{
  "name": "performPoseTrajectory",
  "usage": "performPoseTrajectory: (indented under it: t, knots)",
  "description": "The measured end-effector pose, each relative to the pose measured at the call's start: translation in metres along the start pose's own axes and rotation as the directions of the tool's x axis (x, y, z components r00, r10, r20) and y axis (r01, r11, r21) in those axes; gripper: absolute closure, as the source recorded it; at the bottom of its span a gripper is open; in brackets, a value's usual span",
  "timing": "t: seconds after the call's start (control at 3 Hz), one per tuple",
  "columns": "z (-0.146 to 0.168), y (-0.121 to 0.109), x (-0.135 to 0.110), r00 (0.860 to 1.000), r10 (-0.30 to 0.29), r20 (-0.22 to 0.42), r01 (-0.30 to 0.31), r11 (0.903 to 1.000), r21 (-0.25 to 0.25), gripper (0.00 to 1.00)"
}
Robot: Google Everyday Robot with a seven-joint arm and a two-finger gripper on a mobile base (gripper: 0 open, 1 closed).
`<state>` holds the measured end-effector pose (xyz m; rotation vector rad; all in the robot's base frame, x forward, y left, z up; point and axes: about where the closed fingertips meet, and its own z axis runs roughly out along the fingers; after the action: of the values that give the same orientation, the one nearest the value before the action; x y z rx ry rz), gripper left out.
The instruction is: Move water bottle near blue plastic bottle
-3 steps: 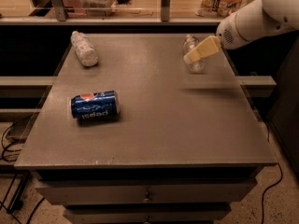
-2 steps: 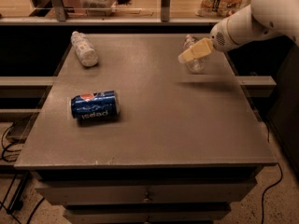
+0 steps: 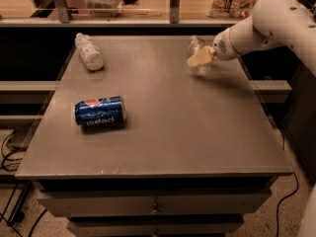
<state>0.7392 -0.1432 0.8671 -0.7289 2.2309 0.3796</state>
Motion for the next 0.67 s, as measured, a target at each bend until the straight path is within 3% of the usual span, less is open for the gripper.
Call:
performPoseTrajectory:
  t: [0.33,0.67]
  knots:
    - [0.009,0.002,-0.001,1.000,0.000,-0.010,0.000,1.0000,-0.005,0.64]
    - [0.005,0.015,-0.025,0.997,-0.081,0.011,0.081,0.9967,-0.002,0.88]
